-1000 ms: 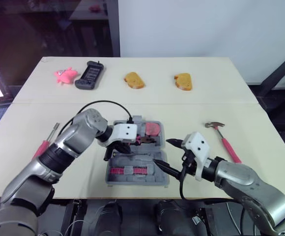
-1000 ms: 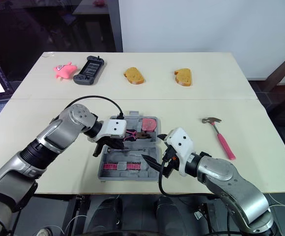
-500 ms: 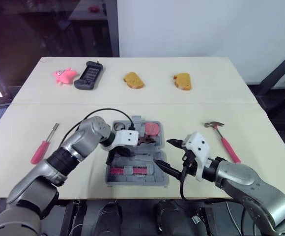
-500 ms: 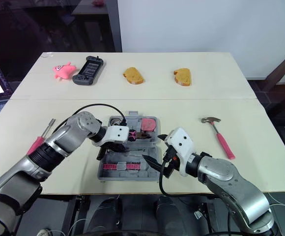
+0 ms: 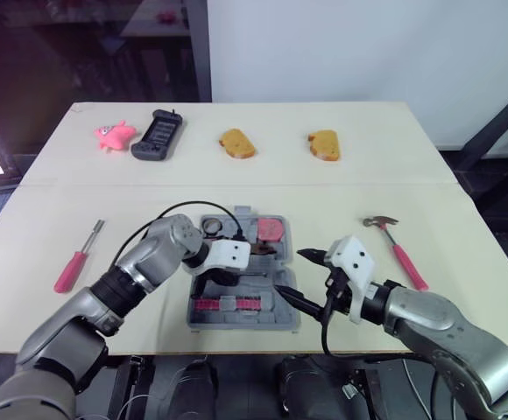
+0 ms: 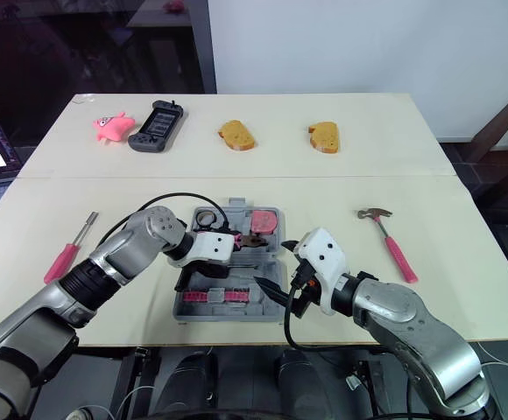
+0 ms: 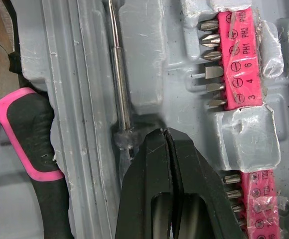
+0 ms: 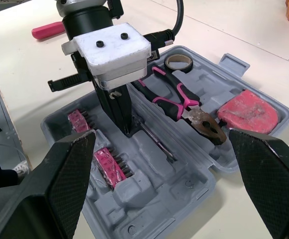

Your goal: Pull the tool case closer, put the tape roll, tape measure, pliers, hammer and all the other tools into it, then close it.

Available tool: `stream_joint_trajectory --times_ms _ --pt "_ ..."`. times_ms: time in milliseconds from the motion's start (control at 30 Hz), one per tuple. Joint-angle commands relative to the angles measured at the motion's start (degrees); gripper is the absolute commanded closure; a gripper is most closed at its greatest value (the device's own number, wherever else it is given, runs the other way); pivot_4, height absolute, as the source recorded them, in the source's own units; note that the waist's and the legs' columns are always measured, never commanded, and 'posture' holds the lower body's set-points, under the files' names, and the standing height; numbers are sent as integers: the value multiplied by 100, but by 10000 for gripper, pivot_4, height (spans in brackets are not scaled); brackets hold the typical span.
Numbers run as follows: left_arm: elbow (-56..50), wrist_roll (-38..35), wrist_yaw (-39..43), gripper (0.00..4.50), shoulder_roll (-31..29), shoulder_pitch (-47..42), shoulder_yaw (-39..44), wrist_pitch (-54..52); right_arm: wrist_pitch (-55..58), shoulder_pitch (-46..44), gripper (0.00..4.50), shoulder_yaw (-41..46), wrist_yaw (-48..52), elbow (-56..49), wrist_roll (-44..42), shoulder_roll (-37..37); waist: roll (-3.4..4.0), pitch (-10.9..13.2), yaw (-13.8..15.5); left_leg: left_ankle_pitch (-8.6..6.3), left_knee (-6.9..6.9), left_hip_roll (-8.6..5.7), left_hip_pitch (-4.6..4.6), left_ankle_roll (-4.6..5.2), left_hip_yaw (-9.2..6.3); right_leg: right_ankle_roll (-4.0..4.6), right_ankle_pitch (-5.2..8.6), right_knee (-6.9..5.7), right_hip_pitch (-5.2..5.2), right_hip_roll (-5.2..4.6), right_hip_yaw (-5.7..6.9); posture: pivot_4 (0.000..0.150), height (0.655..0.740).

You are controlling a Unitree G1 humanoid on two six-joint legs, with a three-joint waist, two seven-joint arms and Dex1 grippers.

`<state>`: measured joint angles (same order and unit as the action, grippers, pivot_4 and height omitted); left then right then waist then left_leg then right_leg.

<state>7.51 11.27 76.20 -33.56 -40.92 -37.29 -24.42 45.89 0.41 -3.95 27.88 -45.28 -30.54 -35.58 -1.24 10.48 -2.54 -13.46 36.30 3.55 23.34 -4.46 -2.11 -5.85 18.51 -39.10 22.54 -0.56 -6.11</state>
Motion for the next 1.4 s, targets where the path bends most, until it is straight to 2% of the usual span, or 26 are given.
stream_joint_trajectory --times_ms 33,167,267,433,600,633,667,900,1100,1400 --pt "-146 -107 108 44436 -265 -68 363 -76 -33 23 0 156 41 -268 -66 -84 0 1 -4 0 0 0 0 0 0 0 0 0 0 0 0 1500 7400" --pt "-725 -1141 397 44436 -419 -98 1352 -243 -108 56 0 263 160 -218 -92 -192 -1 1 8 0 -2 1 6 0 0 0 0 -3 9 0 0 1500 7400" --pt "-1141 -1945 531 44436 -714 229 2272 -260 -224 56 0 461 325 -103 -111 -291 -2 2 13 0 0 0 11 0 1 -1 1 -1 9 -3 1 1500 7400" --pt "-1647 -2684 273 44436 -1210 1306 3540 -278 -615 175 0 841 738 247 -25 -519 2 0 -17 0 -8 4 -3 0 4 0 1 -2 6 0 -1 1500 7400" --pt "-1304 -3085 177 44436 -1804 2836 4911 -64 -1243 548 0 1609 1328 930 67 -833 -7 4 2 0 -5 5 1 0 6 1 1 -1 6 -3 -1 1500 7400" --pt "-1131 -2987 138 39364 -1904 3137 5078 209 -1363 668 0 1775 1452 1065 64 -879 -7 4 19 0 -5 5 0 0 7 1 1 -1 6 -5 -1 1500 7400" --pt "-986 -2941 116 36572 -1979 3392 5232 387 -1464 775 0 1920 1549 1185 56 -907 -8 4 30 0 -5 4 0 0 7 1 1 -1 5 -6 1 1500 7400" --pt "-238 -3198 284 738 -2257 4809 6641 1177 -2206 1637 0 2991 2335 1981 114 -1076 -12 6 22 0 -7 6 -2 -1 11 22 12 2 5 -7 0 1500 7400" --pt "125 -3318 188 301 -2225 5338 7347 1514 -2552 1885 0 3554 2659 2611 175 -1160 -12 6 1 -1 -9 6 -8 -1 21 23 13 3 4 -9 -7 1500 7400" --pt "321 -3391 105 301 -2205 5689 7576 1784 -2674 1706 0 3287 2809 2807 341 -1181 -13 6 8 -1 -14 9 -11 -2 28 32 18 3 6 -8 -10 1500 7400"
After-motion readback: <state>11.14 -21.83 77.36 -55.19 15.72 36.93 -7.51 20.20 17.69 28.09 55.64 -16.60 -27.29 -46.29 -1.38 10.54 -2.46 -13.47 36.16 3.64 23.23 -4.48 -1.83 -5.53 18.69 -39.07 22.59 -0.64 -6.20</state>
